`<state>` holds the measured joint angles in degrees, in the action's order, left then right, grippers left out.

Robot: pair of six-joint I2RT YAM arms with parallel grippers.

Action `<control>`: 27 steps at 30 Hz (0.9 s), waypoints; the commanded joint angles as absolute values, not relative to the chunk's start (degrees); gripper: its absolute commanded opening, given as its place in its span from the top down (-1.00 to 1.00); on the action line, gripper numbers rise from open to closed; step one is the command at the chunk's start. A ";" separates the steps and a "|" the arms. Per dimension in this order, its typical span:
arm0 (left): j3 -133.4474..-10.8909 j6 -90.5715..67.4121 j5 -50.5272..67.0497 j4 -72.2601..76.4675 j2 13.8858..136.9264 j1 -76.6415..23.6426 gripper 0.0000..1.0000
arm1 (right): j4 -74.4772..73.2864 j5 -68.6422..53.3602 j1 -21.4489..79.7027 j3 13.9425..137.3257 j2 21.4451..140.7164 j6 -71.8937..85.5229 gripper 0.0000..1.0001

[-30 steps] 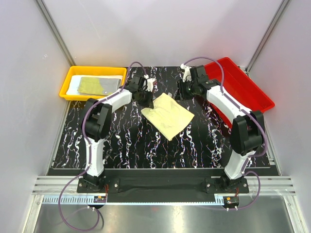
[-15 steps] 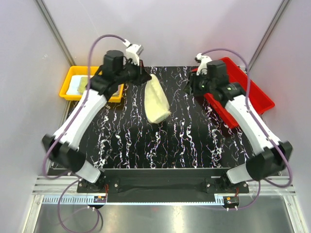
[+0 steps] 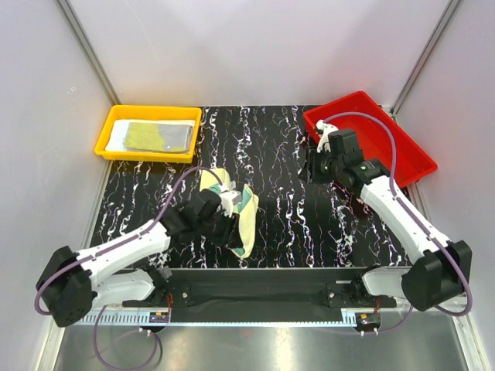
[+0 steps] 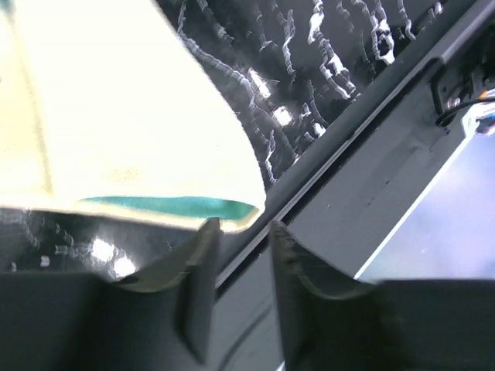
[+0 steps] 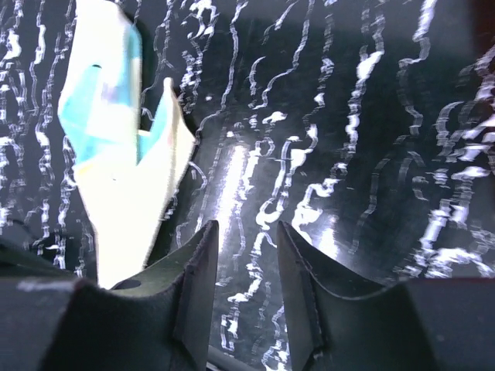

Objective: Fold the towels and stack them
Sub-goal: Flatten out the crumpled towel

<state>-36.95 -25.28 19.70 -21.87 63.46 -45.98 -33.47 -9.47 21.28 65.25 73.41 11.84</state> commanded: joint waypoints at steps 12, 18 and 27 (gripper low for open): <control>-51.15 -30.32 5.70 -28.23 64.67 -17.25 -0.22 | -25.91 -10.29 32.25 93.20 109.99 25.02 0.28; -52.03 -31.90 10.98 -22.52 71.26 -11.08 -0.22 | -21.92 -14.66 36.63 99.84 121.36 24.38 0.29; -50.72 -32.61 15.91 -17.93 74.62 -8.44 -0.20 | -27.07 -17.66 38.76 98.53 123.93 14.16 0.28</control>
